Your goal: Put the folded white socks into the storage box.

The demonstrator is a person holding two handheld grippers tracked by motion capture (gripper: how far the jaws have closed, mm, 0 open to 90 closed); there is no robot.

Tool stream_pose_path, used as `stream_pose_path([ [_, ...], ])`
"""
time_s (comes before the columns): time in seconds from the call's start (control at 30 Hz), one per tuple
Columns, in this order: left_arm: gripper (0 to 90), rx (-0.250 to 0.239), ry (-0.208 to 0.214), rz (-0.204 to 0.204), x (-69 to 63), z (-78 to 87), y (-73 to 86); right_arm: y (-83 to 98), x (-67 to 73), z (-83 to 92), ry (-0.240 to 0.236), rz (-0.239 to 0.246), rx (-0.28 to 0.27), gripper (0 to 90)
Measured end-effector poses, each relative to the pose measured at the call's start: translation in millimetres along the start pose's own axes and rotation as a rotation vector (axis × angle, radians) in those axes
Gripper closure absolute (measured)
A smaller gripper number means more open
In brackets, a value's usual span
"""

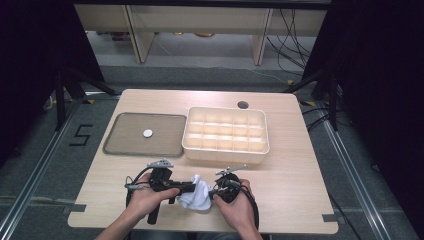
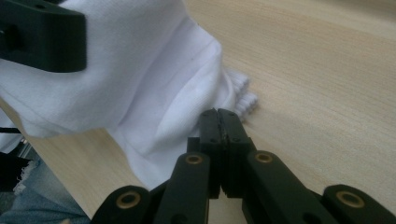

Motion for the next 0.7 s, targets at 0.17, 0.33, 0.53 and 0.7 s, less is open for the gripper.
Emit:
stream_pose_path([
  [0.17,82.1,0.005,-0.005,0.003,1.8,-1.0,0.3,0.2,1.6,-0.7,0.008,-0.011,0.003,89.5],
  [0.33,82.1,0.003,-0.010,0.004,2.9,-2.3,-0.3,-0.1,4.5,-3.3,-0.001,-0.012,0.007,89.6],
  [0.53,82.0,0.012,-0.015,-0.002,3.0,-3.7,0.7,-1.8,8.3,-6.0,-0.009,-0.004,0.008,89.5],
  [0.7,82.0,0.015,-0.019,-0.007,3.2,-5.4,1.2,-2.6,9.6,-7.0,-0.022,-0.008,0.007,89.6],
])
Point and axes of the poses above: each handheld gripper's, and its own axes: z roughly backward along the jaws, y roughly out of its underside, x roughly to its left, the point moved 7 cm from there along -z, roughly forward along the jaws, and after that the axes turned 6 degrees about z, right-handed, at the moved point
